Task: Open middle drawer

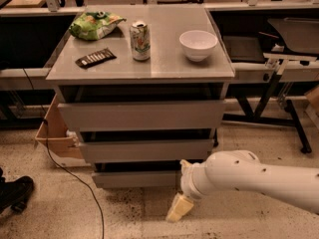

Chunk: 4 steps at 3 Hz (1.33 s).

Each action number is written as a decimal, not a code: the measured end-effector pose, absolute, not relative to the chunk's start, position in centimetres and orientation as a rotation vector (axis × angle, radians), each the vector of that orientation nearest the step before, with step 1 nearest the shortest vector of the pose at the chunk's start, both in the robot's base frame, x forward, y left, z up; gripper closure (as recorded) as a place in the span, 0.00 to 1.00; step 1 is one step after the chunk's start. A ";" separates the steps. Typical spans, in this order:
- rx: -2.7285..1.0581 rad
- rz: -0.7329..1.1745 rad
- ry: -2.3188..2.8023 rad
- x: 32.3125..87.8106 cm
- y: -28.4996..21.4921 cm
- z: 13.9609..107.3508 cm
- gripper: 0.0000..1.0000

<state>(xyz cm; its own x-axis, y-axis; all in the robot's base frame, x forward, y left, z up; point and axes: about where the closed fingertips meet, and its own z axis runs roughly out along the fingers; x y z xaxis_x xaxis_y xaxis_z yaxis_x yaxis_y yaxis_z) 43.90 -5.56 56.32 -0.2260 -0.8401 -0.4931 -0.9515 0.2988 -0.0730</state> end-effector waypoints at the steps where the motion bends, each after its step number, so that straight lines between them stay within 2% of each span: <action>1: -1.512 0.326 2.096 47.2 -5.8 54.0 0.00; 4: -1.356 0.283 1.956 56.6 -6.1 48.9 0.00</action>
Offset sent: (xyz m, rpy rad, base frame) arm 0.0998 -0.0102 -0.0716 0.1599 -0.2059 -0.1148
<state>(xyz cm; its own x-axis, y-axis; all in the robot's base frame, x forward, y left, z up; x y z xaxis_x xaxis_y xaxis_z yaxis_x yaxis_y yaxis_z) 56.64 -6.10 48.90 -0.1797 -0.7212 -0.6690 -0.8813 0.4201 -0.2162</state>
